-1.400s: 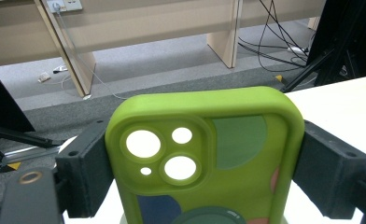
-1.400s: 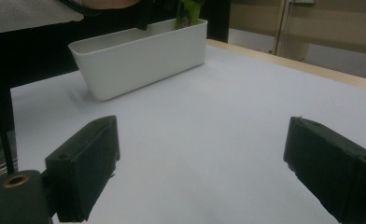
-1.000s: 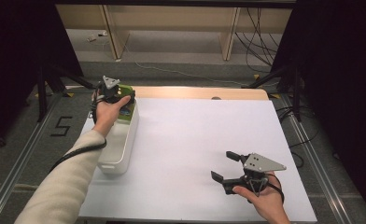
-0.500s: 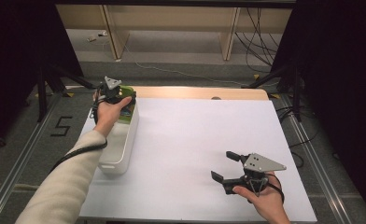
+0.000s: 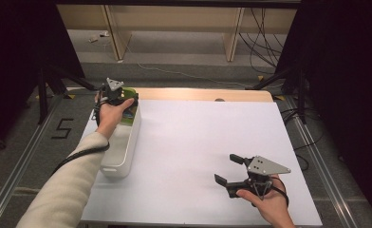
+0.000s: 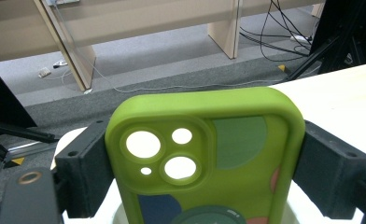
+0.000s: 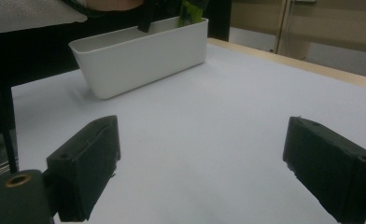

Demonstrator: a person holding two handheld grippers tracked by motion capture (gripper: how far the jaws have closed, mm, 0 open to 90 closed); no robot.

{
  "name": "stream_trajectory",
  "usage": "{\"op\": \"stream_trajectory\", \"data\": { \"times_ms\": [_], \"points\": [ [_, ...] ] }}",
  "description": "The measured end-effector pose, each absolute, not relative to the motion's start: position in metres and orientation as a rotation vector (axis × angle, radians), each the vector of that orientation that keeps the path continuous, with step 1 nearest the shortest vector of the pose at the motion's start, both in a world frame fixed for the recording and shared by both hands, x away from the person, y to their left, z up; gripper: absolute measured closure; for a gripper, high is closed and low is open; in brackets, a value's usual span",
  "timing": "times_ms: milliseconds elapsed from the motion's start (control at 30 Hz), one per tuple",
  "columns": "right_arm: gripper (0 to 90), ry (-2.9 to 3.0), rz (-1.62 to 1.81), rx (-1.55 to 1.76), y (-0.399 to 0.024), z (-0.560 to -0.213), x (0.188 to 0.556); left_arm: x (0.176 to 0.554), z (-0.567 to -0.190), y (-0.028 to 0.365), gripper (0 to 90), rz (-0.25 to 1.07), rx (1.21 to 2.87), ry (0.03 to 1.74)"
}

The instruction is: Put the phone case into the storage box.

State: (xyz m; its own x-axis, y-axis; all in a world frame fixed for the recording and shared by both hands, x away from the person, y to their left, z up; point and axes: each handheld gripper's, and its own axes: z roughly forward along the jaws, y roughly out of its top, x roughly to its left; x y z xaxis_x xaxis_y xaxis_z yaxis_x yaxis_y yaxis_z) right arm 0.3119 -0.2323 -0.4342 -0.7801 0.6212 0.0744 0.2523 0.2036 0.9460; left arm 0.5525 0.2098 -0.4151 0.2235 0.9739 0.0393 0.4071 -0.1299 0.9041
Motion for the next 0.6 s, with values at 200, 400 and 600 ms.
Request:
{"op": "stream_trajectory", "data": {
  "times_ms": [200,400,600],
  "points": [
    [12.2,2.163,1.599,0.820,-0.2321,-0.4343,0.3119,0.5527,-0.4171,0.2106,15.1,0.869,1.688,1.309],
    [12.2,2.165,1.598,0.821,-0.2319,-0.4346,0.3121,0.5532,-0.4182,0.2106,15.0,0.865,1.691,1.314],
    [12.2,2.167,1.597,0.820,-0.2318,-0.4347,0.3122,0.5535,-0.4187,0.2101,15.0,0.862,1.697,1.313]
  ]
}}
